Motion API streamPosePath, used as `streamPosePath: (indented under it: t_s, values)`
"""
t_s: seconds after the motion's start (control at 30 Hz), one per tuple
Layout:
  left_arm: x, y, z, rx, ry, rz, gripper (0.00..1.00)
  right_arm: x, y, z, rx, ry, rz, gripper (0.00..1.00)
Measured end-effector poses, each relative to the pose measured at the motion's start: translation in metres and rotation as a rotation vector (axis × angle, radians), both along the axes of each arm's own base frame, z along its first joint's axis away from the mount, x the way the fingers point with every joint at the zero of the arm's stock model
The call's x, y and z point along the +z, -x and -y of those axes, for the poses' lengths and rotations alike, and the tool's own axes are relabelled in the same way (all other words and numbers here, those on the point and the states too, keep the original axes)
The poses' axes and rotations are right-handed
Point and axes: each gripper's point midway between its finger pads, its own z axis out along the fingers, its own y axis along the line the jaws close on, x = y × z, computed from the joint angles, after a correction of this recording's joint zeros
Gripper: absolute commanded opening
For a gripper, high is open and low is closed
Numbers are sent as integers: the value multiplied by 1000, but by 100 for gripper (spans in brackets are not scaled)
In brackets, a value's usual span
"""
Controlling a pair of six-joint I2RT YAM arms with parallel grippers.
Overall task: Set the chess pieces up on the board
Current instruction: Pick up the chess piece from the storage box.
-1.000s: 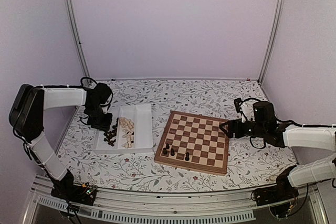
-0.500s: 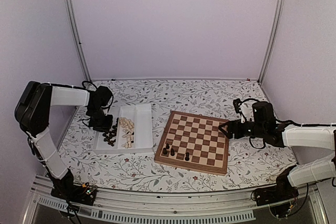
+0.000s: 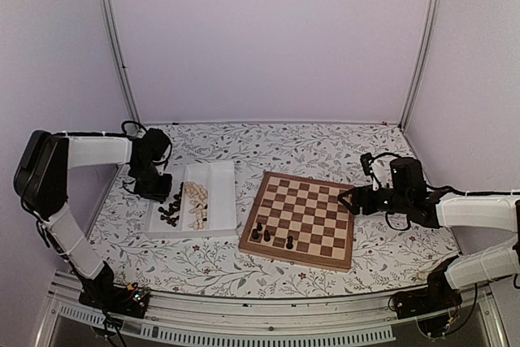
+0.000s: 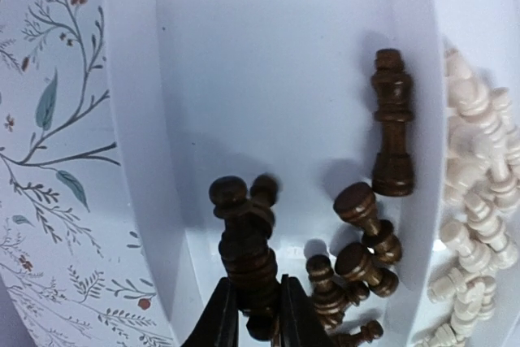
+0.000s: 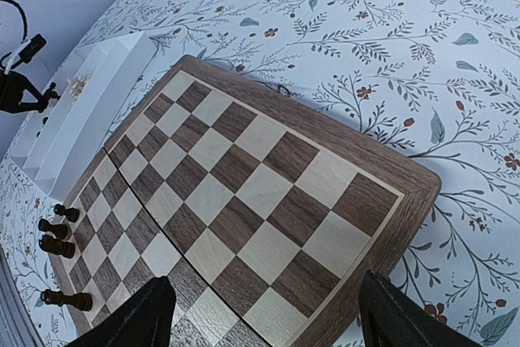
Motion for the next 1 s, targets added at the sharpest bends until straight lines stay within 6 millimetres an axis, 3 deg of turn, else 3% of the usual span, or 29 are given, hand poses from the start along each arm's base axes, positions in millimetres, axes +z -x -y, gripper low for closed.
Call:
streamPosePath:
  t_s: [0.2,0.3,0.5,0.6,0.73,0.87,1.0]
  values:
    - [58,-5,5,-49,47,165,0,-3,0,0,0,4,-8,81]
    - [76,-2,12,-87,96,226,0,-4,0,0,1,7,-11,80]
    - [83,12,41,-212,212,272,0,-3,1,-2,14,5,-8,76]
    - [83,21,70,-319,280,285,0,-2,3,-5,38,-7,-11,76]
    - [92,43,125,-530,397,308,0,7,8,-16,94,-48,-13,76]
    - [105,73,178,-745,517,321,0,24,15,-36,194,-124,-11,76]
    - [114,99,212,-900,612,315,0,39,21,-67,318,-199,-27,76]
